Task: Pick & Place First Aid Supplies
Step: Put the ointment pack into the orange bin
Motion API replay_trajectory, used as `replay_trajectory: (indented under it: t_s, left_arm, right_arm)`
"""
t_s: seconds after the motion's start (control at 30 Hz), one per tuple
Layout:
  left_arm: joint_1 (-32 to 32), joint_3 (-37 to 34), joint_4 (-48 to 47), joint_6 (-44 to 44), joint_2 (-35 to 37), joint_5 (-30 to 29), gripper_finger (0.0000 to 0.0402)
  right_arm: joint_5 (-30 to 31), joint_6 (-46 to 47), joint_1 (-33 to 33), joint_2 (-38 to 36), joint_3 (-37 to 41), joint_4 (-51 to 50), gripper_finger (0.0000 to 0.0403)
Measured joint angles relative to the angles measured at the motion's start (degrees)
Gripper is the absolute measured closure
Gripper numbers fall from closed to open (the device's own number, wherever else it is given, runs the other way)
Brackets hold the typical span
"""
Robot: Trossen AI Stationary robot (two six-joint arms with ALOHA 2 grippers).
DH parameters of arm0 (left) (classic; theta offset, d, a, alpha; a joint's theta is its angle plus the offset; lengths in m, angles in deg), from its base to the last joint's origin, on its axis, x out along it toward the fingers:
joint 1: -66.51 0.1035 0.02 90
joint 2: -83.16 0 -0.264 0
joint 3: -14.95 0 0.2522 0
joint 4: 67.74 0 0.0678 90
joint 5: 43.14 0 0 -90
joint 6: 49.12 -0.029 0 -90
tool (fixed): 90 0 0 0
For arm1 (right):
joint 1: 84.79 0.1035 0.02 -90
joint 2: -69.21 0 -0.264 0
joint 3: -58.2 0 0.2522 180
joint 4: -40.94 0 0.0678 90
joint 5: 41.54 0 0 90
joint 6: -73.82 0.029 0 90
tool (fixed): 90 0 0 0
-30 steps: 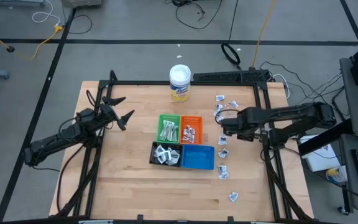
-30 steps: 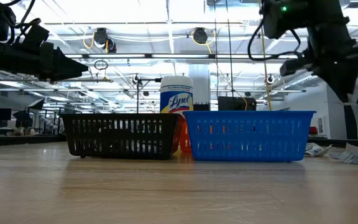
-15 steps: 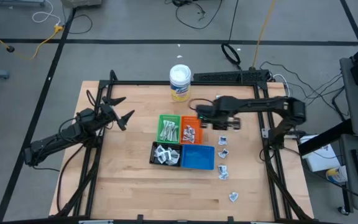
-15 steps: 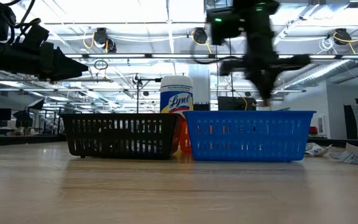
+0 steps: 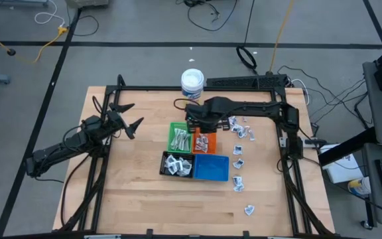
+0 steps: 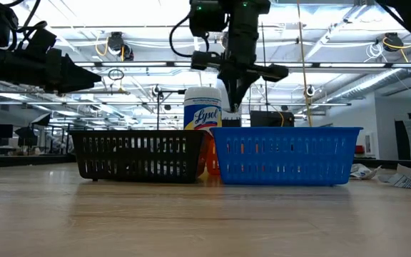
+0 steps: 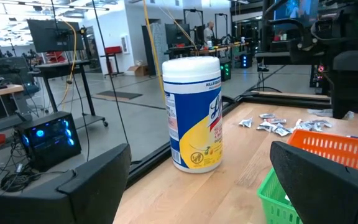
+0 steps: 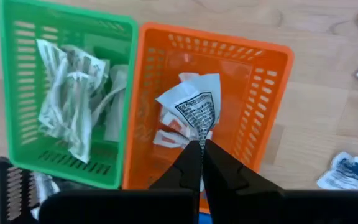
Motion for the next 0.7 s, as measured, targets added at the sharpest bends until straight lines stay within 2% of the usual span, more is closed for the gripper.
replay_trajectory:
  t_s: [0.13, 0.47, 0.7]
  left_arm:
    - [0.01, 0.00, 0.00, 0.00, -0.01, 0.00, 0.0009]
    - [0.00, 0.01, 0.00, 0.00, 0.01, 0.00, 0.0009]
    - [0.01, 0.00, 0.00, 0.01, 0.00, 0.00, 0.0009]
  right_arm:
    - [0.14, -0.18, 0.00, -0.07, 2.05, 1.18, 0.0403]
    - [-0.17, 1.10, 1.25, 0.05, 14.02, 11.72, 0.0403]
    - [-3.46, -0.28, 1.53, 0.05, 18.54, 18.40, 0.0391]
